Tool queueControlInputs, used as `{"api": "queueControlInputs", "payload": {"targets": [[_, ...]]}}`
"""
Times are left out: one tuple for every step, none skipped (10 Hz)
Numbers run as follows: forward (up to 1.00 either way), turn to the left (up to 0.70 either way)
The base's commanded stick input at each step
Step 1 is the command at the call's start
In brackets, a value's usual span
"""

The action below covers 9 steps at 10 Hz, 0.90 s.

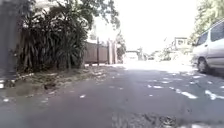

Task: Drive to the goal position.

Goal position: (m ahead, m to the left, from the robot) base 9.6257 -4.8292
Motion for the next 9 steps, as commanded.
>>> {"api": "queueControlInputs", "payload": {"targets": [[1.0, -0.4], [1.0, -0.4], [1.0, -0.4], [1.0, -0.4], [1.0, -0.4], [1.0, -0.39], [1.0, -0.27], [1.0, -0.05], [1.0, -0.02]]}}
